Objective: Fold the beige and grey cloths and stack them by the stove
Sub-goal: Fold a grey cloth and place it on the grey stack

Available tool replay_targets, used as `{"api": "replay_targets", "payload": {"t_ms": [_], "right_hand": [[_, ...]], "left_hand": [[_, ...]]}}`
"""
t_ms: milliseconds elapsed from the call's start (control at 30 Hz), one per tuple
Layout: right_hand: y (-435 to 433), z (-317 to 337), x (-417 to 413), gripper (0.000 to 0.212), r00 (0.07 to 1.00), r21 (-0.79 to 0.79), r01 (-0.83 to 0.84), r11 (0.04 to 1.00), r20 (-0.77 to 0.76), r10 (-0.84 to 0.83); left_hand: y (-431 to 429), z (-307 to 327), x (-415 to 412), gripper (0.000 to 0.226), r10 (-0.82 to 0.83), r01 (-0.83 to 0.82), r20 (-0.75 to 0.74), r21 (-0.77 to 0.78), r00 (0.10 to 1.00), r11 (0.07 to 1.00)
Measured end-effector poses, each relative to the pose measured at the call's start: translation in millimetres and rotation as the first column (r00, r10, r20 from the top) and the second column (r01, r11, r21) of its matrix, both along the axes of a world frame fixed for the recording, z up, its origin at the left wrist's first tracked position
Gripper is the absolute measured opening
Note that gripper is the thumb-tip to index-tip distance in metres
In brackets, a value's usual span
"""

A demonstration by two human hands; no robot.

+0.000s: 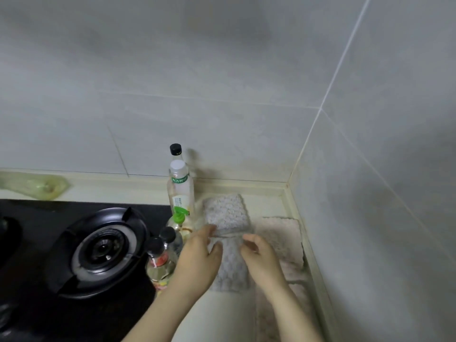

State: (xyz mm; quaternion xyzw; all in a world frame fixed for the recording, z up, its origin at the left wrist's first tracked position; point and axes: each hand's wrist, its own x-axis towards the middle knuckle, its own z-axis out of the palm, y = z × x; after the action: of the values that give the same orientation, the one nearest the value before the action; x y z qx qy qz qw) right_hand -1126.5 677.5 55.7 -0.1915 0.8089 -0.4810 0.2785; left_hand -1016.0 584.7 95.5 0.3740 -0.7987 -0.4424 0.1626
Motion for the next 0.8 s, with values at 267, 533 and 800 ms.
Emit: {"api": "replay_targets", "payload": {"t_ms": [267, 533, 800], "right_hand": [[-43.8, 107.6, 68.6, 0.023, 0.986, -0.313, -0.145, 0.939, -0.121, 0.112], [-113.7, 161.7, 262.3, 0.021, 0.917, -0.418, -0.396, 0.817, -0.216, 0.334], [-179.7, 169.3, 500.1, 0.024, 0.765, -0.432, -0.631, 0.644, -0.211, 0.608]], "left_hand": [[-22.7, 88.4, 83.6, 0.034, 0.1, -0.128, -0.269, -0.091, 0.958, 0.988], [-64.0, 130.9, 301.5, 0.036, 0.317, -0.388, -0.338, -0.17, 0.886, 0.906], [-93.6, 138.4, 545.5, 0.03, 0.545, -0.633, -0.357, -0.206, 0.758, 0.746]]}}
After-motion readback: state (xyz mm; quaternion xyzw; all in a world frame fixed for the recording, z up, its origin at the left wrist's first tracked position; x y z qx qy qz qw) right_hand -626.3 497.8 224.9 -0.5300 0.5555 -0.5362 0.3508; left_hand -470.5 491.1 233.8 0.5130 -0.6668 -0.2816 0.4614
